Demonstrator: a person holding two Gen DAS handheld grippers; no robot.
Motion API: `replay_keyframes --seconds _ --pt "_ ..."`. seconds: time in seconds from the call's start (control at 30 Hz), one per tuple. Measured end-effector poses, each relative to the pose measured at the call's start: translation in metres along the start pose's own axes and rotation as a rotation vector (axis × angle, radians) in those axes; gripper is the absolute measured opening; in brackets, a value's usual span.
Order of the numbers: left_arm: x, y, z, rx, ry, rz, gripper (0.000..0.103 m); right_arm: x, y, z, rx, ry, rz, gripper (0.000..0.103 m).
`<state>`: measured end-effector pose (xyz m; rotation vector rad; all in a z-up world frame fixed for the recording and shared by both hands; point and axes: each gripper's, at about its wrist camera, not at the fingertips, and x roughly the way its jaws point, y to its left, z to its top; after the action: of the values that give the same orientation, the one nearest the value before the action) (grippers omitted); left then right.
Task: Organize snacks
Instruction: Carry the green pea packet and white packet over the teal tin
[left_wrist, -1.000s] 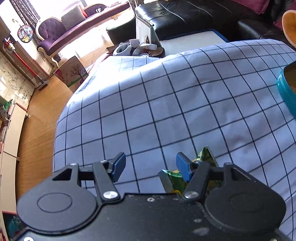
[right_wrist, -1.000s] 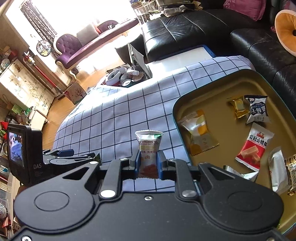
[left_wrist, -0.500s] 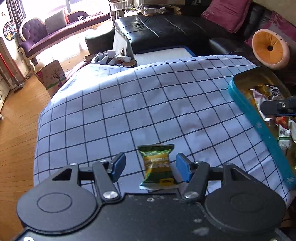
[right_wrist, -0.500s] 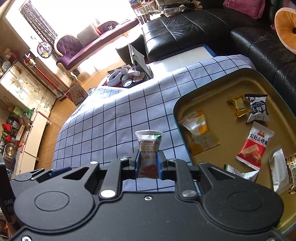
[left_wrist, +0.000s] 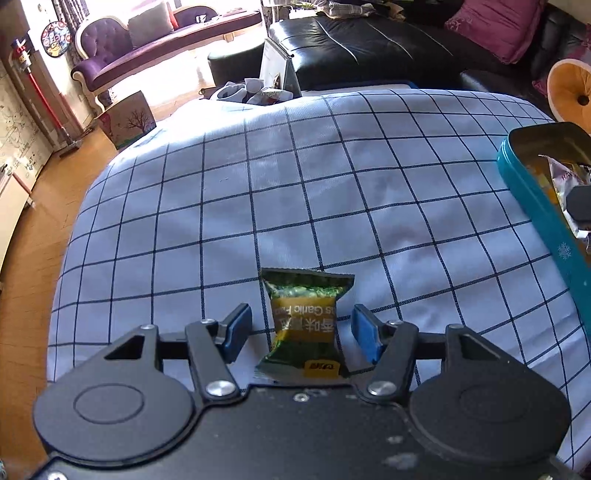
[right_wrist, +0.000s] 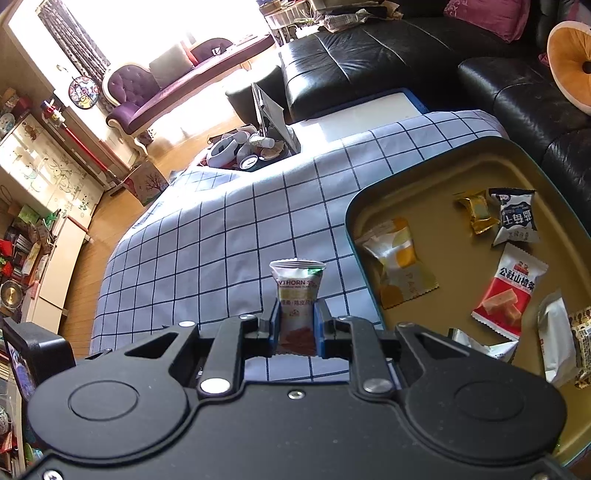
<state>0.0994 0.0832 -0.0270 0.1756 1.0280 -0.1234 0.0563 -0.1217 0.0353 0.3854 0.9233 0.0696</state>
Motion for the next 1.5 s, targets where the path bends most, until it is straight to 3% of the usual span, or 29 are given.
replay_keyframes --seconds 0.17,0.27,0.67,0.83,1.1,1.27,1.5 --pt "-0.003 -0.001 0.004 -0.083 0.008 -0.046 0.033 0.002 0.001 -0.001 -0.001 0.006 -0.007 0.027" --pt "-0.009 -0.009 0.010 -0.123 -0.009 -0.077 0.029 -0.001 0.002 0.000 0.000 -0.002 -0.012 0.027" --pt "-0.087 -0.057 0.044 -0.089 -0.186 -0.184 0.029 -0.040 -0.024 0.010 0.088 -0.111 -0.053 0.027" --pt "-0.099 -0.085 0.049 -0.016 -0.186 -0.185 0.029 -0.058 -0.042 0.014 0.139 -0.169 -0.130 0.027" --pt "-0.088 -0.146 0.043 0.095 -0.147 -0.205 0.029 -0.076 -0.072 0.014 0.213 -0.220 -0.278 0.027" --pt "-0.081 -0.176 0.042 0.146 -0.129 -0.227 0.029 -0.080 -0.086 0.012 0.228 -0.216 -0.312 0.027" --pt "-0.075 -0.191 0.054 0.122 -0.134 -0.244 0.029 -0.087 -0.098 0.005 0.213 -0.216 -0.344 0.027"
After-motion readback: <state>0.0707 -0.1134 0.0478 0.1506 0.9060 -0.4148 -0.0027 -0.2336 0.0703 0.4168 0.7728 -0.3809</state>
